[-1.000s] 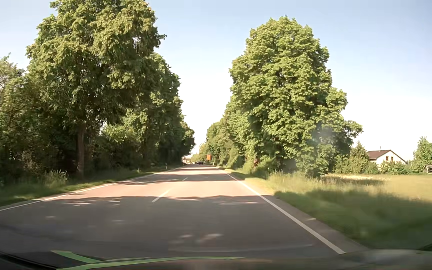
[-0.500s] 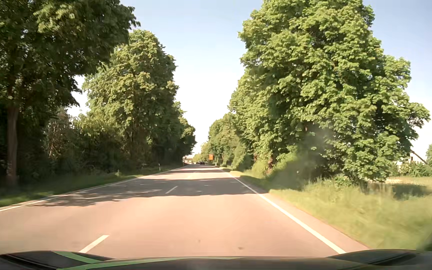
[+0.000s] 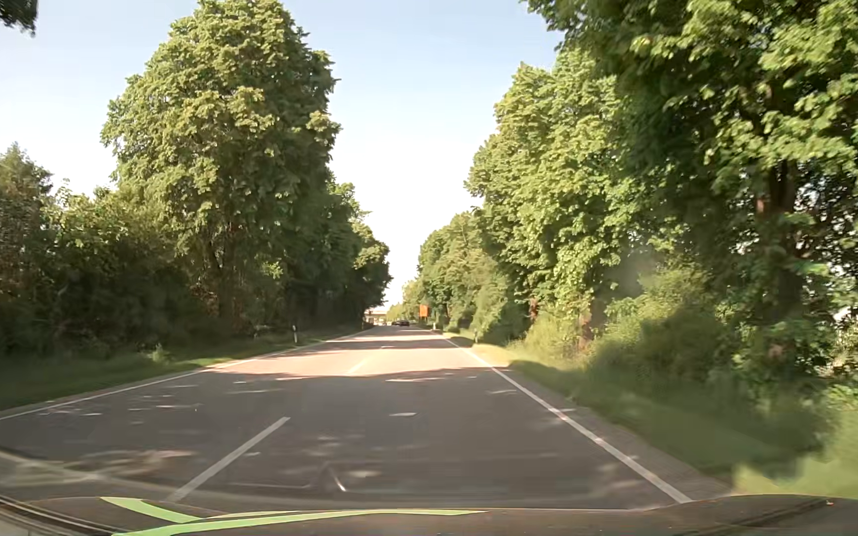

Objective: Follow the waypoints while adhering to traffic rules and regulations

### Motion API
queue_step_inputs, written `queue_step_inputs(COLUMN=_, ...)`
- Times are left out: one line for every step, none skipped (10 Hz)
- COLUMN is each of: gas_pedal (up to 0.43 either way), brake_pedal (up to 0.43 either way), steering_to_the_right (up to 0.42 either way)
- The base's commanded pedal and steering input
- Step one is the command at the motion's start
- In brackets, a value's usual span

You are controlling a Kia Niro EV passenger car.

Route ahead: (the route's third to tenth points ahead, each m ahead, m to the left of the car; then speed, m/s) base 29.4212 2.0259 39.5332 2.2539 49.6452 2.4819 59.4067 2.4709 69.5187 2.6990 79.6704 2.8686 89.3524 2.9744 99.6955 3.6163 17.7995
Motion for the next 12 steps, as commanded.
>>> queue_step_inputs(gas_pedal=0.098, brake_pedal=0.000, steering_to_the_right=-0.003)
queue_step_inputs(gas_pedal=0.098, brake_pedal=0.000, steering_to_the_right=0.000)
queue_step_inputs(gas_pedal=0.098, brake_pedal=0.000, steering_to_the_right=0.001)
queue_step_inputs(gas_pedal=0.098, brake_pedal=0.000, steering_to_the_right=0.001)
queue_step_inputs(gas_pedal=0.110, brake_pedal=0.000, steering_to_the_right=0.001)
queue_step_inputs(gas_pedal=0.110, brake_pedal=0.000, steering_to_the_right=0.001)
queue_step_inputs(gas_pedal=0.118, brake_pedal=0.000, steering_to_the_right=0.001)
queue_step_inputs(gas_pedal=0.118, brake_pedal=0.000, steering_to_the_right=0.001)
queue_step_inputs(gas_pedal=0.118, brake_pedal=0.000, steering_to_the_right=0.000)
queue_step_inputs(gas_pedal=0.118, brake_pedal=0.000, steering_to_the_right=0.000)
queue_step_inputs(gas_pedal=0.130, brake_pedal=0.000, steering_to_the_right=0.000)
queue_step_inputs(gas_pedal=0.130, brake_pedal=0.000, steering_to_the_right=0.000)
